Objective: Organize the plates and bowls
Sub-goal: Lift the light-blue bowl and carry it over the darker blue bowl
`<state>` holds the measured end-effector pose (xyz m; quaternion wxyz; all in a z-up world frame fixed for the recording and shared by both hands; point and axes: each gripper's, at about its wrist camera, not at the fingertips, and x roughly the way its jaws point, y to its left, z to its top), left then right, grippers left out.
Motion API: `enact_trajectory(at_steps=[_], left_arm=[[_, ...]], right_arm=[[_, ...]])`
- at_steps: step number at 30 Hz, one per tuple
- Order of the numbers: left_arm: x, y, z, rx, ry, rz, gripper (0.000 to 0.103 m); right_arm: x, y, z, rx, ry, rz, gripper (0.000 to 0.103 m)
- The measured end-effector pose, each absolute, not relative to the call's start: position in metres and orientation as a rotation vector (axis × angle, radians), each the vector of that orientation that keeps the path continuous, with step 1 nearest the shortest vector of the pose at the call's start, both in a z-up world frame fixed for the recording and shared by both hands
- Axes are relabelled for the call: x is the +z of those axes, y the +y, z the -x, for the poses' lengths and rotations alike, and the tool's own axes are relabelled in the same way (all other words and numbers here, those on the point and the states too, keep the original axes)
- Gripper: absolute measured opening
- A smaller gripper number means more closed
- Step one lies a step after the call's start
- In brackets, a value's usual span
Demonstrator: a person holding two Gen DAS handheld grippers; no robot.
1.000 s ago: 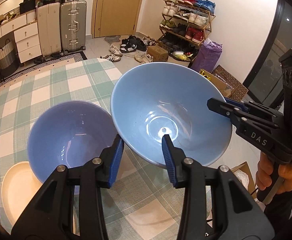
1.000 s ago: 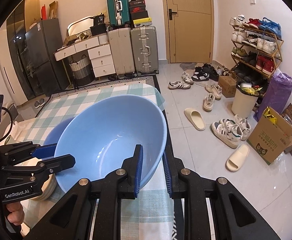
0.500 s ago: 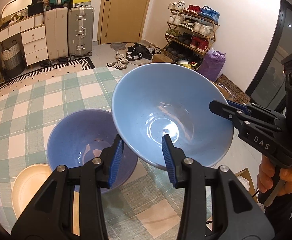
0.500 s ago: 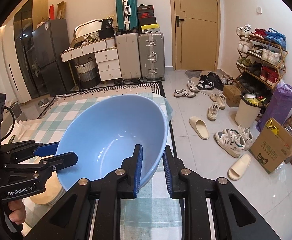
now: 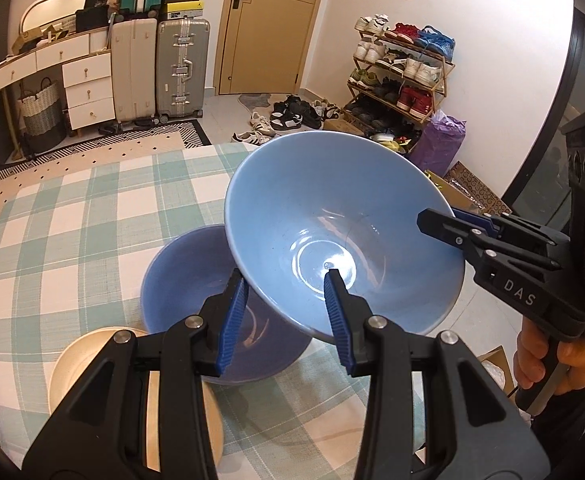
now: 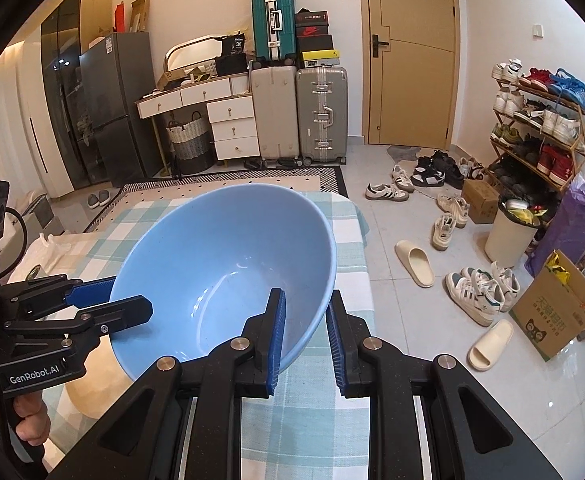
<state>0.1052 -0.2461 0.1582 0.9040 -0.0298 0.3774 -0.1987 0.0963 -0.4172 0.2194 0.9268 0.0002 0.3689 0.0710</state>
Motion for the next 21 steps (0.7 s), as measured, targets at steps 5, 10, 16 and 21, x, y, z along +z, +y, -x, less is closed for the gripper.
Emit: enact_trajectory(at_steps=[5, 10, 16, 21], left_arm=[[0.158, -0.23, -0.107, -0.396, 0.781, 0.075, 0.036], [0.156, -0.217, -0.108, -0.385, 0.781, 0.087, 0.036], [0.152, -0.202, -0.112, -0.367, 0.781, 0.101, 0.036], [0.147, -0.188, -0.116, -0.35, 0.785, 0.11, 0.036]], right_arm=[[0.217, -0.402, -0.102, 0.161, 0.762, 0.009, 0.021], [0.214, -0.388, -0.106, 0.174, 0.768, 0.012, 0.021], [0.208, -0.372, -0.113, 0.188, 0.776, 0.019, 0.021], [0.203, -0.361, -0.123, 0.2, 0.785, 0.022, 0.021]])
